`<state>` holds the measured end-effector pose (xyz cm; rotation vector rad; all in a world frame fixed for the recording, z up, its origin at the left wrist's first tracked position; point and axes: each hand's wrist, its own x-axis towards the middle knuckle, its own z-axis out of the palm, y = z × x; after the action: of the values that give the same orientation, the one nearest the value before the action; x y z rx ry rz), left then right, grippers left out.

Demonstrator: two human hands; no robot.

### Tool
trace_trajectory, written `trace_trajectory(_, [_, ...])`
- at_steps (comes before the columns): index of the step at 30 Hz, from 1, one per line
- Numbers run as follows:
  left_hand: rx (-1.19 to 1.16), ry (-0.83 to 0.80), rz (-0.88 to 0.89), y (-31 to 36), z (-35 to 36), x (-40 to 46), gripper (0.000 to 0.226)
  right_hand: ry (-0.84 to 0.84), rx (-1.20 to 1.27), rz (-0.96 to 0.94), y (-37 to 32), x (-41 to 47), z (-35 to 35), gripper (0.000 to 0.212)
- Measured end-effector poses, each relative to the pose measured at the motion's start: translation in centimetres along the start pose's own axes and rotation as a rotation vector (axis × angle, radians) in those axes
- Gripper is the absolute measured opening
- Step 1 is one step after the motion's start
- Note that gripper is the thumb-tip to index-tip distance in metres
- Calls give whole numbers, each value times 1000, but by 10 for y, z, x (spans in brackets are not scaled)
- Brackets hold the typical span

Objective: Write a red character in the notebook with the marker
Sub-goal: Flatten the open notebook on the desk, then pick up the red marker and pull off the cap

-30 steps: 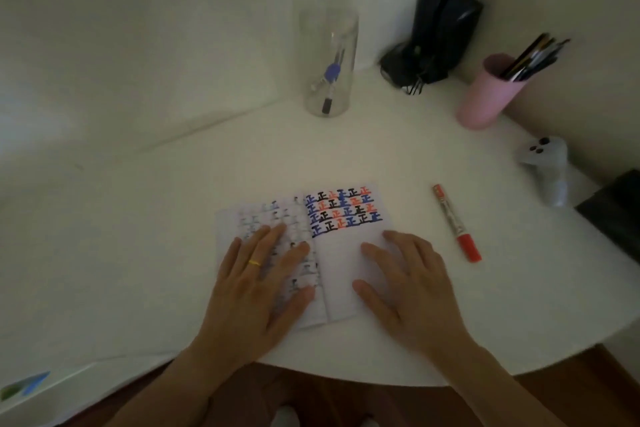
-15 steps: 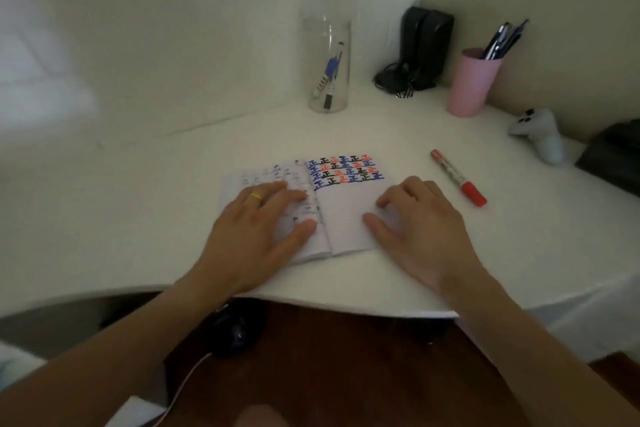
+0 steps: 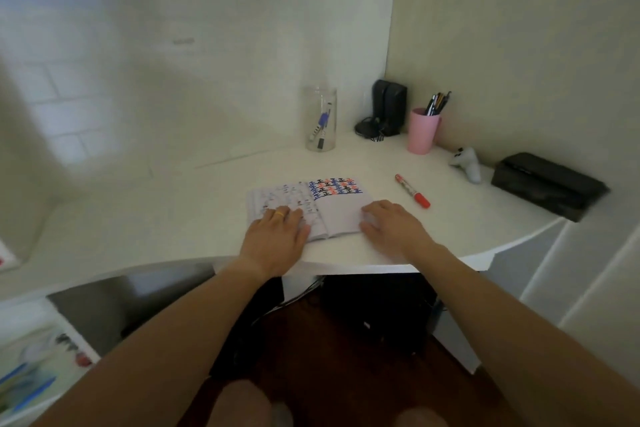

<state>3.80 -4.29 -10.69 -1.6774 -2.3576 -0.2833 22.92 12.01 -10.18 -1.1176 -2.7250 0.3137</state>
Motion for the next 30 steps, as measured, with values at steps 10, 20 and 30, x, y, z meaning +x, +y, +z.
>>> trace_trajectory(10, [-105, 20, 42, -30, 7, 52, 42, 228, -333, 242, 54, 53, -6, 42])
trace_trajectory(20, [-156, 40, 42, -55, 27, 155, 36, 431, -52, -90, 4, 124, -12, 45])
trace_trajectory(30, [-329, 189, 126, -60, 42, 185, 45, 377, 1108, -44, -29, 171, -1, 22])
